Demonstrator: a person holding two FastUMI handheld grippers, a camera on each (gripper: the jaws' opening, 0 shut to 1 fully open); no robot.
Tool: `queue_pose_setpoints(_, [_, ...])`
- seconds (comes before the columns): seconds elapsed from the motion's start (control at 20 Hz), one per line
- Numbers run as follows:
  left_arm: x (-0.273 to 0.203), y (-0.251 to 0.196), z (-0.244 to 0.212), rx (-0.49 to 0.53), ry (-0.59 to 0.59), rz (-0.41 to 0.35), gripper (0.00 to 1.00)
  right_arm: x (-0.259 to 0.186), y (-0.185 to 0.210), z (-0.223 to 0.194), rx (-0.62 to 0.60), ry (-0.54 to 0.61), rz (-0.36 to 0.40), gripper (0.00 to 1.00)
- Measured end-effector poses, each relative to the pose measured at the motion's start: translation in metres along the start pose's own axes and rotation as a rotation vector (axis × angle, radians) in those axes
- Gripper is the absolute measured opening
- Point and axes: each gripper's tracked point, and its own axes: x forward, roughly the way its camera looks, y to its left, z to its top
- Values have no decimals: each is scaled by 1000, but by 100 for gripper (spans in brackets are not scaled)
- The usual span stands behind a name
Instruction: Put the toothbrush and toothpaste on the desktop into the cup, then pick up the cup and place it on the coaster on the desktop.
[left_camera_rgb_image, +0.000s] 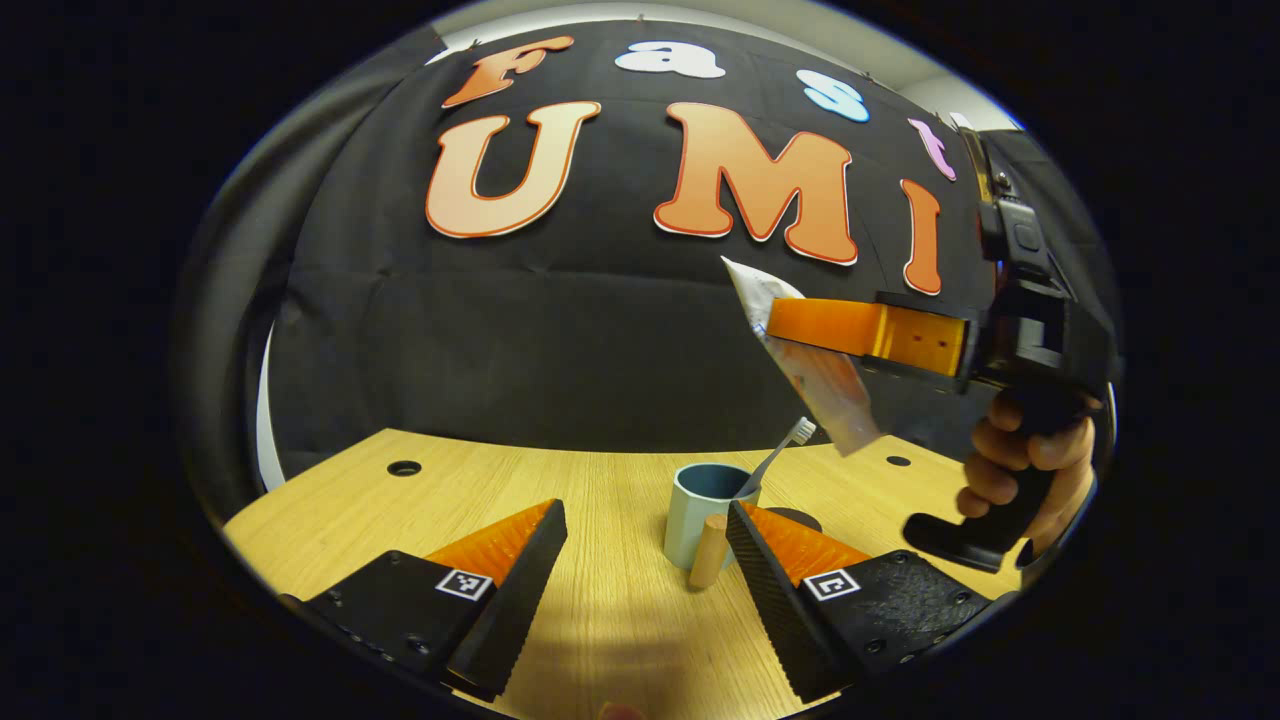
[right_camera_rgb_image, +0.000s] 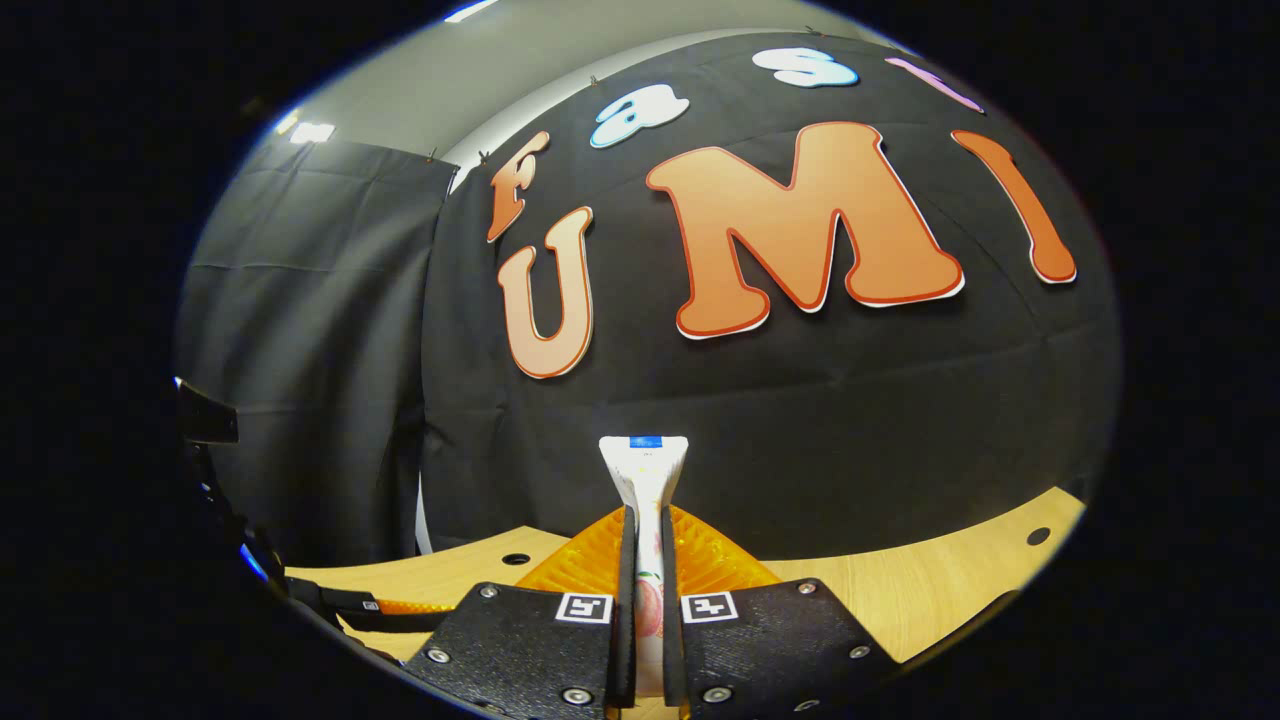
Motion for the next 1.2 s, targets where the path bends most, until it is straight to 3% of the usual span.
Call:
queue_pose_setpoints(0.6, [-1,10,-7,-43,9,21,97,72,3,-43,52,-10,5,11])
queue_pose_setpoints(0.95, [0,9,-10,-42,14,27,98,73,-11,-84,-2,82,-23,12])
queue_pose_setpoints(1.2, [-1,5,-10,-40,17,23,97,59,-12,-59,-37,42,-36,13])
